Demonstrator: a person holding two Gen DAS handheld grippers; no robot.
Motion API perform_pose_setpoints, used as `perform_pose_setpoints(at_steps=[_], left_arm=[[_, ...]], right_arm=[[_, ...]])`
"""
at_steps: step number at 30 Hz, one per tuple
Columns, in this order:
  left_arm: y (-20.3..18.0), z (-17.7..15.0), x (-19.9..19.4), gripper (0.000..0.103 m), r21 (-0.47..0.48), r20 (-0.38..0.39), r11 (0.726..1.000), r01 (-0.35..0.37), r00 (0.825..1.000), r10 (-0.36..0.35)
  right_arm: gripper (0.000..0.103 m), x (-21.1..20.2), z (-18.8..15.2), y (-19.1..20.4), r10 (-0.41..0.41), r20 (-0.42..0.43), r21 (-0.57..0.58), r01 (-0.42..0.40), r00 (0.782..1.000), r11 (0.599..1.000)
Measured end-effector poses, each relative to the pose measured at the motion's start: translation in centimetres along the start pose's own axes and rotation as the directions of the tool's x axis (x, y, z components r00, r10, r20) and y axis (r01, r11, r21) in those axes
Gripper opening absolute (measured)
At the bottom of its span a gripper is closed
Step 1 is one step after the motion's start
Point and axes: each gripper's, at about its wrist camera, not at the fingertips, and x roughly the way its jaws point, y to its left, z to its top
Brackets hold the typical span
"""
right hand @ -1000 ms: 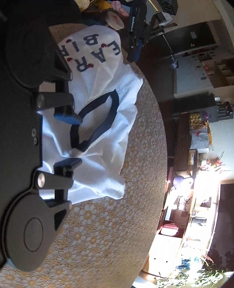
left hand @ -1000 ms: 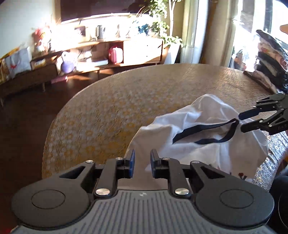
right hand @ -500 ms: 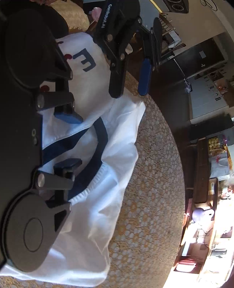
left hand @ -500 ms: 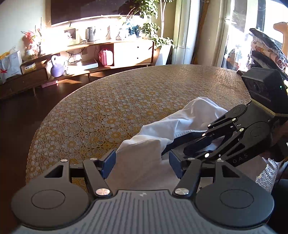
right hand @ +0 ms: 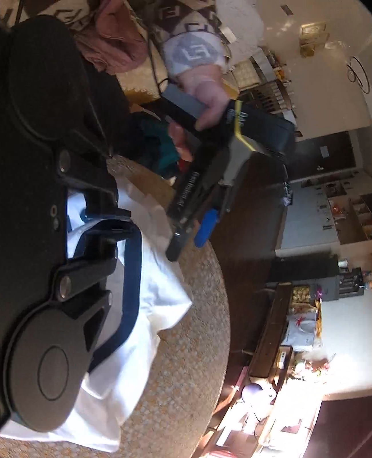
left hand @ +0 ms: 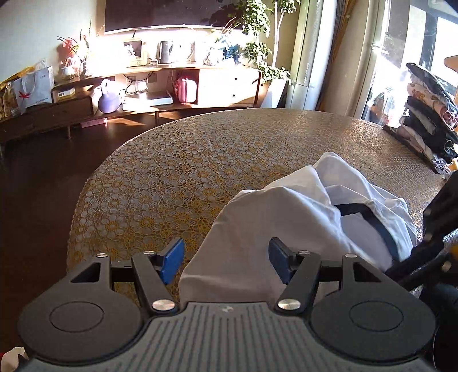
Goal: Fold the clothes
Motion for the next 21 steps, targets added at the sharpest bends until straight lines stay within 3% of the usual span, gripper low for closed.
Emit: perform_pose_setpoints(at_steps=[3, 6, 9, 12, 17, 21], left_arm=[[-0.6, -0.8, -1.4, 0.064, 0.031, 0.003, 0.999, 0.012, 1.000, -0.012], [-2.4, -0.2, -2.4, 0.064, 0.167, 0.022, 0.986, 0.017, 1.000, -0.021], [-3.9, 1.1, -2.5, 0.064, 0.304, 0.033, 0.952, 0.033, 0.998, -0.045], [-5.4, 2.4, -2.1, 0.064, 0.432, 0.028, 0.899, 0.065, 0.996, -0.085], [-8.4, 3.6, 0.4, 0.064, 0.653, -0.025, 0.746, 0.134, 0.988, -0.155], [-8.5, 5.7, 3.4, 0.064, 0.691, -0.111, 0.693, 0.208, 0.977, -0.182]], right_arm=[[0.103, 2.9, -2.2, 0.7, -0.026, -0.072, 0.028, 0.028, 0.997, 0.999], [0.103, 2.3, -2.6, 0.2, -0.056, -0.061, 0.058, 0.060, 0.997, 0.997], [0.103, 0.9, -2.3, -0.9, -0.105, -0.048, 0.055, 0.107, 0.993, 0.993], [0.103, -0.4, -1.8, -2.6, -0.172, -0.056, 0.019, 0.173, 0.983, 0.985], [0.103, -2.4, -1.0, -5.5, -0.278, -0.067, -0.039, 0.276, 0.958, 0.960], [0.103, -0.5, -1.5, -6.8, -0.263, -0.117, -0.056, 0.258, 0.958, 0.965]])
